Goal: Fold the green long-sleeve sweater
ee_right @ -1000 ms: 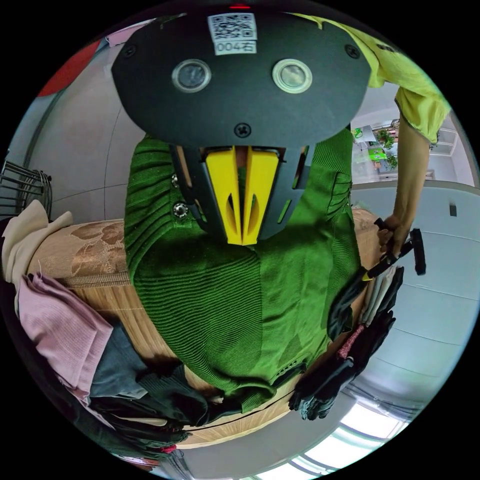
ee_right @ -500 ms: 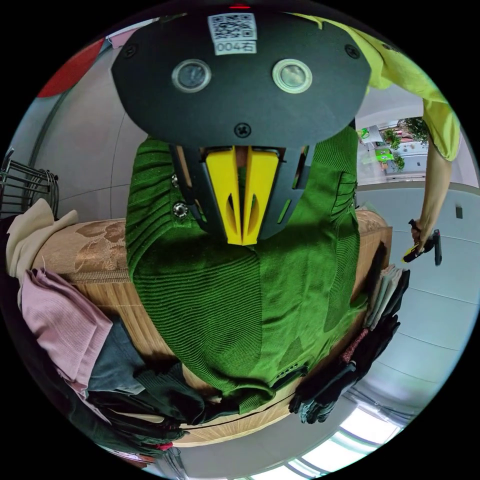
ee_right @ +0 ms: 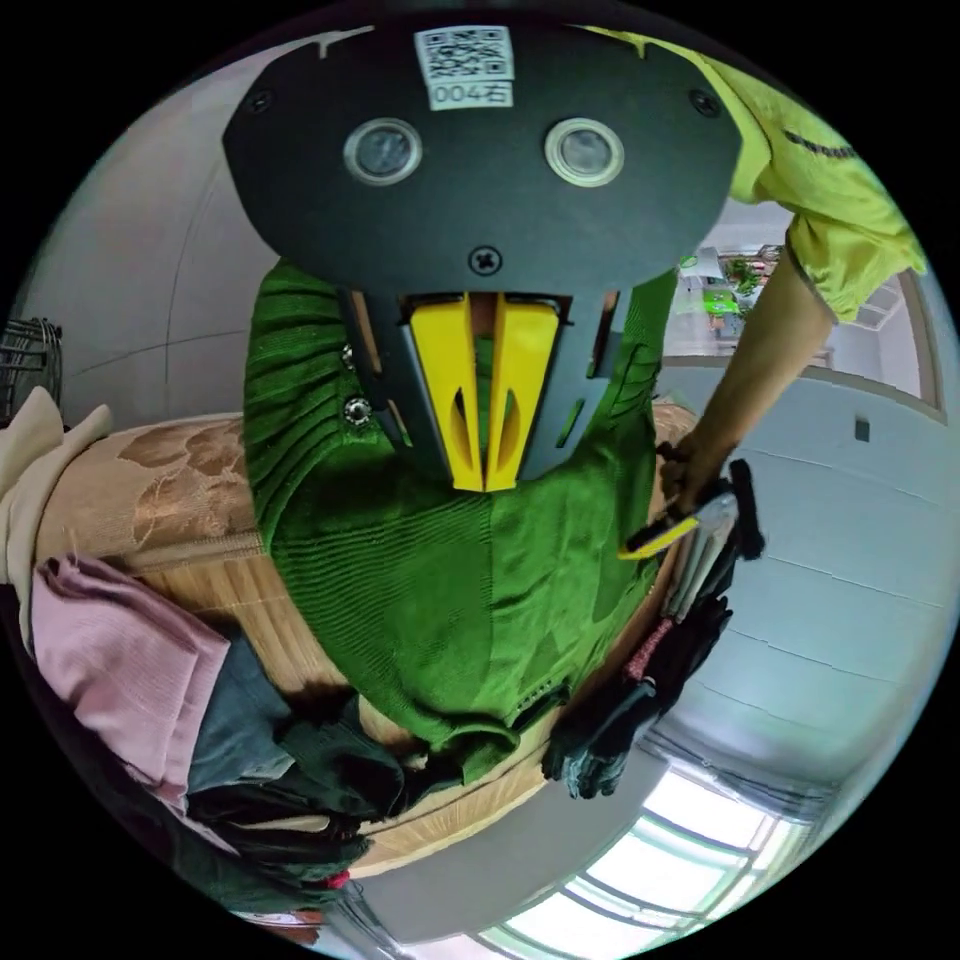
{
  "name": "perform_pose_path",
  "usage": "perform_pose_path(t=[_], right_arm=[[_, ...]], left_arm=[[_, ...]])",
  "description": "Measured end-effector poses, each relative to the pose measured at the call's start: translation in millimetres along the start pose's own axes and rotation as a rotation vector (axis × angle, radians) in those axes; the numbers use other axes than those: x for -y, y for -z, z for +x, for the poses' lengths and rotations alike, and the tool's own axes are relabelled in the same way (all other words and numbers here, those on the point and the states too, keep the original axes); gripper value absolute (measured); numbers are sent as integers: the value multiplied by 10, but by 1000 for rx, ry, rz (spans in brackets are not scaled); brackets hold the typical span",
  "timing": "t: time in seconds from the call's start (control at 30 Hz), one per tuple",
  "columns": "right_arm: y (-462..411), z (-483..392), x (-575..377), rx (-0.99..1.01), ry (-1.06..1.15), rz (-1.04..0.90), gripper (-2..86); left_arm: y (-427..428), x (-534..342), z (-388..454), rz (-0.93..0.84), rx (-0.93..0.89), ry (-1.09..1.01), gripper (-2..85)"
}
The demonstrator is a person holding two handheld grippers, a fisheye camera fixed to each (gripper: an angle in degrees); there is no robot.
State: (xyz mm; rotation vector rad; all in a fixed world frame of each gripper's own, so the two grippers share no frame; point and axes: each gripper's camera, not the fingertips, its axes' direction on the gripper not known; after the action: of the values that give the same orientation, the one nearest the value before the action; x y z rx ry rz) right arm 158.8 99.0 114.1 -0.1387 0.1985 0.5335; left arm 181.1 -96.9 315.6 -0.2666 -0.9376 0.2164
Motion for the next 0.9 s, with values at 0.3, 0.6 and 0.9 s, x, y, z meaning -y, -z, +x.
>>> perform_pose_path(t=[0.3,0.6,0.9], right_arm=[[516,766,1416,-346,-25,189,82],[-148,845,1933,-396,-12,78,47],[1088,181,2665,-581,227,266,-5]], left_arm=[[-87,-331,-395,122,-22,55,71],[-135,-382,-781,135,-46,70,70],[-163,-349,-1128,135,-78,96,63]])
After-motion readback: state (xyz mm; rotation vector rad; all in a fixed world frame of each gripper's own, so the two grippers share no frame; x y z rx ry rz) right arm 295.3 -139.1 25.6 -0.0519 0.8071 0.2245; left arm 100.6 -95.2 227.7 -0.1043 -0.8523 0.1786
